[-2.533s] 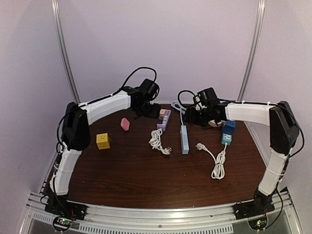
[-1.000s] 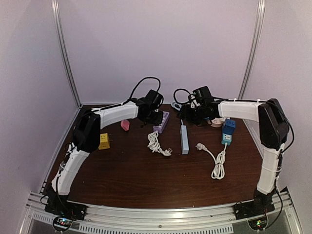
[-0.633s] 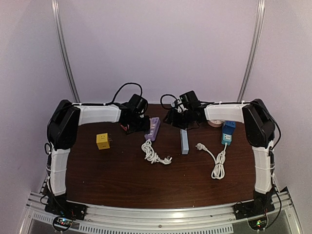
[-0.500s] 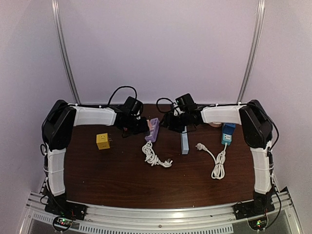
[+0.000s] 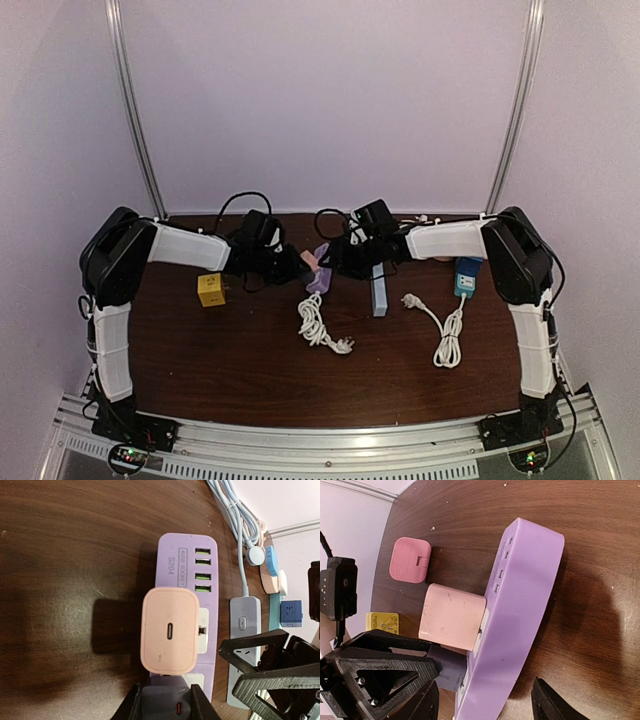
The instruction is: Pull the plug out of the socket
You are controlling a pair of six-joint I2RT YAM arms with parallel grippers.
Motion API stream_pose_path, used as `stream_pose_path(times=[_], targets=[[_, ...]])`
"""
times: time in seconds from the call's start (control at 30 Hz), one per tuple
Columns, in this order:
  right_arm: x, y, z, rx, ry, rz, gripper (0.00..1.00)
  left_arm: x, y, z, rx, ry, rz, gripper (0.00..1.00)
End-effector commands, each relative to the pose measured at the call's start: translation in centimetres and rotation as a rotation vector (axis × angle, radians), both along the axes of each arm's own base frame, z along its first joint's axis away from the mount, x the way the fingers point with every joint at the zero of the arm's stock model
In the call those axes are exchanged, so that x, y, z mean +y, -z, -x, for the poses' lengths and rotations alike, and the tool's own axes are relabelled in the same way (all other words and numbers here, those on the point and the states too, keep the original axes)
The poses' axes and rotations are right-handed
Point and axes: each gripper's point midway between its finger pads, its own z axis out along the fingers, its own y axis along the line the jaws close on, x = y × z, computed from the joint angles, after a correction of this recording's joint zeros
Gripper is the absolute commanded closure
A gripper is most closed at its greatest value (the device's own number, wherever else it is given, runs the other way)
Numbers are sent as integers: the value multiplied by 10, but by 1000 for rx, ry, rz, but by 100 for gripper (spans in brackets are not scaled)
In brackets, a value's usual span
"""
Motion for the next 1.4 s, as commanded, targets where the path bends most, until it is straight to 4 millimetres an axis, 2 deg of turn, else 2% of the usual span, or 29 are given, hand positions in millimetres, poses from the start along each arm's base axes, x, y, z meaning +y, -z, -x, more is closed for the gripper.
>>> stream_pose_path(times=[0.0, 0.47, 0.6, 0.77, 1.03, 1.17, 1.37], targets=[[3, 15, 3, 28, -6, -10, 38, -9, -1, 14, 33, 29, 61, 96], [7, 28, 7, 75, -2, -42, 44, -11, -1, 15, 10, 26, 100, 88], [8, 31, 7, 86, 0, -52, 52, -15, -3, 16, -2, 45, 103, 82], [8, 29, 5, 81, 10, -52, 66, -19, -7, 19, -3, 70, 108, 72], [4, 26, 3, 73, 21, -44, 76, -22, -10, 24, 8, 125, 84, 60], [3, 27, 3, 76, 33, -43, 79, -22, -9, 26, 19, 123, 91, 62], [-5, 30, 1, 63, 61, 2, 83, -25, -18, 20, 8, 118, 106, 85]])
